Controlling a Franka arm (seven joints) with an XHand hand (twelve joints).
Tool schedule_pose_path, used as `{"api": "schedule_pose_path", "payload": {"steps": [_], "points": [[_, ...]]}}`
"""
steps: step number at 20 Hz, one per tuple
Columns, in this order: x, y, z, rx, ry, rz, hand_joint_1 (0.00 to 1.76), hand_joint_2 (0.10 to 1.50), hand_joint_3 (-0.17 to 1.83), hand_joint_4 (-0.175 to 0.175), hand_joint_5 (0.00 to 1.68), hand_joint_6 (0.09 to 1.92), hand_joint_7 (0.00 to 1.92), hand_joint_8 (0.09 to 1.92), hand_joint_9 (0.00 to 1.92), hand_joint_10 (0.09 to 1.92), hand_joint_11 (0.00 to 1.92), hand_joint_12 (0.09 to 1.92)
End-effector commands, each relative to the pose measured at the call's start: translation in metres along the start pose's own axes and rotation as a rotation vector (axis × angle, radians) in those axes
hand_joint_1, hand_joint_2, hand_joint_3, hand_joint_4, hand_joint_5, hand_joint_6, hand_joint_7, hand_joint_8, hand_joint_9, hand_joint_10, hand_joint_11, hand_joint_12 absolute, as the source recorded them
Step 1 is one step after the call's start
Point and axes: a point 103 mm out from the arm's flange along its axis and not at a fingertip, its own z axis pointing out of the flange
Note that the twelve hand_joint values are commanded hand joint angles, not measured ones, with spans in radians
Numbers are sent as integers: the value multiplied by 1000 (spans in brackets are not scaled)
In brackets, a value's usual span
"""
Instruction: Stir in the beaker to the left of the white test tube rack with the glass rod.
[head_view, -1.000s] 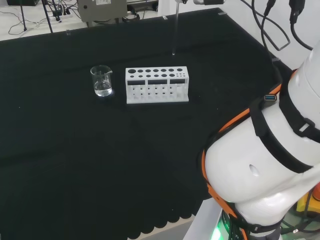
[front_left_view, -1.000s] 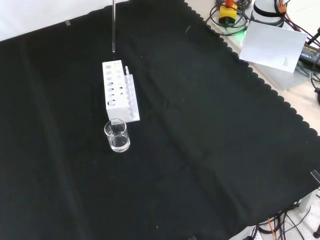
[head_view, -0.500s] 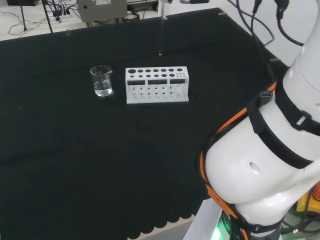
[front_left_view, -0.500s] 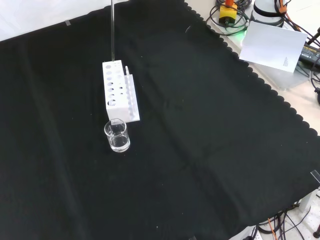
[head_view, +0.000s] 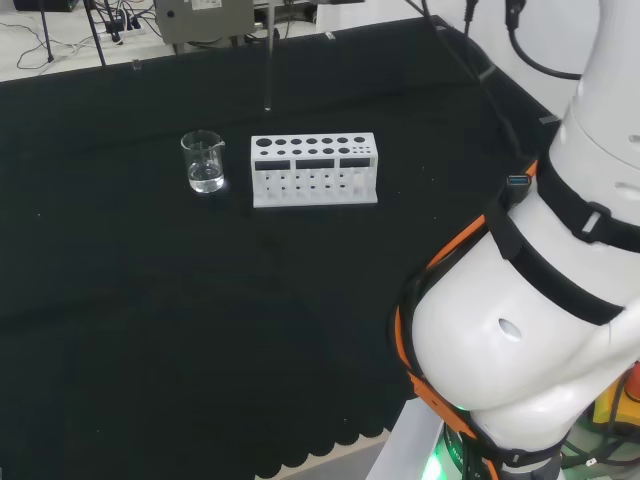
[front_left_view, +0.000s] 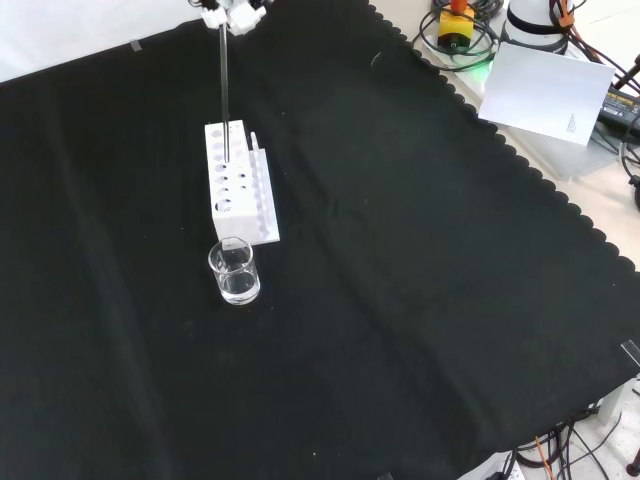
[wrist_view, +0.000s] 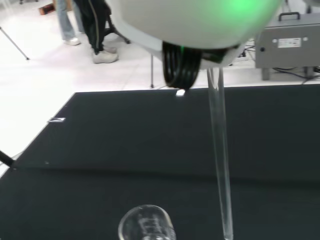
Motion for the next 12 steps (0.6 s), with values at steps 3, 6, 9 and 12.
{"api": "schedule_pose_path", "payload": {"steps": [3,6,9,12], "points": [[50,30,8,7,38,-108,1340,525,846,-175,1321,414,1425,740,1746,573,1387,1083],[61,39,14,19,40,-134,1340,525,846,-175,1322,413,1425,741,1746,574,1387,1083],[69,47,20,25,48,-154,1340,525,847,-175,1322,412,1425,741,1745,575,1387,1083],[73,54,25,27,65,-171,1340,525,847,-175,1322,412,1425,742,1745,576,1387,1083]]}}
